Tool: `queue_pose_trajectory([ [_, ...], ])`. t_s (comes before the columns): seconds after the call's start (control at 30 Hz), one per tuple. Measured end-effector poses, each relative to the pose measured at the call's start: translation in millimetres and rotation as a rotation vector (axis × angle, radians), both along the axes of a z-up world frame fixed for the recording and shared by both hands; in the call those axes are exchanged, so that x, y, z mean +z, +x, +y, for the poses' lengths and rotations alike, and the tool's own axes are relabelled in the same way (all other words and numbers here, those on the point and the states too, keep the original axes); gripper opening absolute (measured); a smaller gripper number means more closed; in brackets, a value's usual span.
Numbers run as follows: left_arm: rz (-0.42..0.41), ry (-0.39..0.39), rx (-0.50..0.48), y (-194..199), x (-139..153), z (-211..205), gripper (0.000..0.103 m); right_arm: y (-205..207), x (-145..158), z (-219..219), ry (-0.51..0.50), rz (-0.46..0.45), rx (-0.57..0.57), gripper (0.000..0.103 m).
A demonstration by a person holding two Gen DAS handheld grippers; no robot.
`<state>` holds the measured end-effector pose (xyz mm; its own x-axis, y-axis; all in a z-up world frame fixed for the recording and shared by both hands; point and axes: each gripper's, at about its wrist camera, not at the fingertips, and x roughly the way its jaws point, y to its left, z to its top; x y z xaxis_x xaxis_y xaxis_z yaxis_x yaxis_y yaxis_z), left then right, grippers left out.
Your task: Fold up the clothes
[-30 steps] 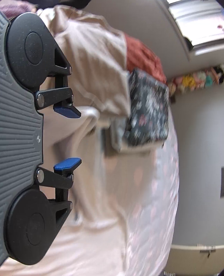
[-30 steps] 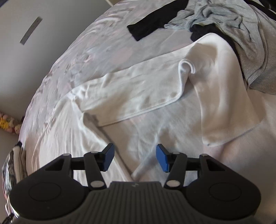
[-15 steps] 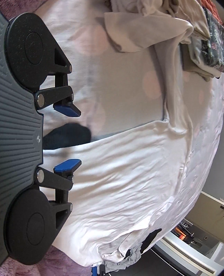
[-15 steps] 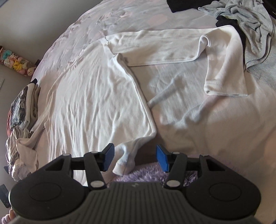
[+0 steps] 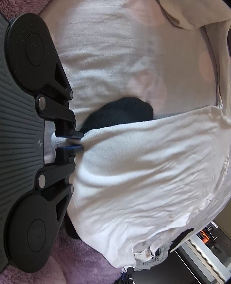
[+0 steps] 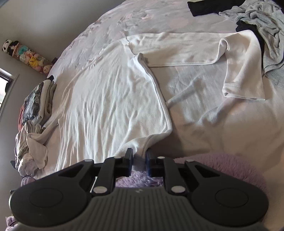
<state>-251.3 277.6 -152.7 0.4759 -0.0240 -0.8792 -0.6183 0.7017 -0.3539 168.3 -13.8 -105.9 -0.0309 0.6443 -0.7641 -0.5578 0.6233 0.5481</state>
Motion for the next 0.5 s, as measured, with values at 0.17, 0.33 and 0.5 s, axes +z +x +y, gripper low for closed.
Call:
queue_pose_trajectory([
  [0.17,-0.164,-0.026,0.058,-17,49,17,0.000,2,41,-14,0.093,0.000,-0.047,0.013],
  [0.33,-0.227,0.022,0.065,-30,100,31,0.000,1,84,-28,0.114,-0.043,-0.059,0.000],
  [0.5,-0.181,0.040,0.037,-24,103,36,0.000,-2,90,-36,0.071,-0.067,-0.038,0.000],
])
